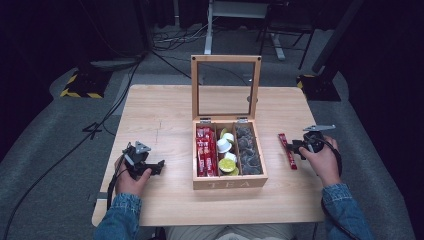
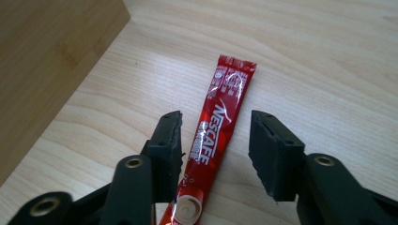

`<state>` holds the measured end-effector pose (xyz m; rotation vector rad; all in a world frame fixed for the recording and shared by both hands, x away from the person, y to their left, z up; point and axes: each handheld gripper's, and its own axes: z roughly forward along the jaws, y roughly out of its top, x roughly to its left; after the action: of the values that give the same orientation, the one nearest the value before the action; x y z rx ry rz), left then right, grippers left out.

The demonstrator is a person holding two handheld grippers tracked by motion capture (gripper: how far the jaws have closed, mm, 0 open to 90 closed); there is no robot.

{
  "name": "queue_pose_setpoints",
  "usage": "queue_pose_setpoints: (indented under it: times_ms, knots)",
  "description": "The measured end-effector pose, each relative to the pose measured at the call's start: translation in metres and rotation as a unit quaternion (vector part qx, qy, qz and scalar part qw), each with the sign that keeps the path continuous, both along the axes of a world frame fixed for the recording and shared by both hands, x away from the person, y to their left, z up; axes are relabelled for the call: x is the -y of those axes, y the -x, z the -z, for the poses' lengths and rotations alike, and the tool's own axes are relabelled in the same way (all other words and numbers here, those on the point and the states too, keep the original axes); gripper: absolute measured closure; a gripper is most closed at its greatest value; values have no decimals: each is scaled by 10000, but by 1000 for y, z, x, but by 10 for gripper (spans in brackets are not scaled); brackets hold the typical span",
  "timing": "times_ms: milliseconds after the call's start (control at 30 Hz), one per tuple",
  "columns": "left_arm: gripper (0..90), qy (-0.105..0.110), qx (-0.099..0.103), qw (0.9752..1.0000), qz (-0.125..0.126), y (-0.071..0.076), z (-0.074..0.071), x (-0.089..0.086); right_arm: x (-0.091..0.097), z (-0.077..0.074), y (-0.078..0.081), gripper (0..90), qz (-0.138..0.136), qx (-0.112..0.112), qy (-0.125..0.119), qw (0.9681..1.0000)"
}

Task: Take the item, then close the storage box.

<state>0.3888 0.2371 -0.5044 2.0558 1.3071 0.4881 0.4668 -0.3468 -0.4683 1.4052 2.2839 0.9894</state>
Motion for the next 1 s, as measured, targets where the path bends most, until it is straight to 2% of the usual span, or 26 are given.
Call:
queue_pose_setpoints:
  times_ms: [100,367,500,733,1000]
  knots:
    - [125,6,-13,10000,-19,-1,0,0,2,-4,1,473,-8,151,-57,9999]
    - [126,5,-2,10000,-26,-2,0,0,3,-21,7,424,-81,466,-424,9980]
    - [127,-6,-6,10000,-28,-2,0,0,0,-33,9,400,-182,688,-473,9963]
    - [128,-12,-10,10000,-36,-1,0,0,-9,-46,7,365,-330,923,-482,9940]
    - [127,-22,11,10000,-39,-1,0,1,-17,-61,-1,350,-430,1039,-523,9923]
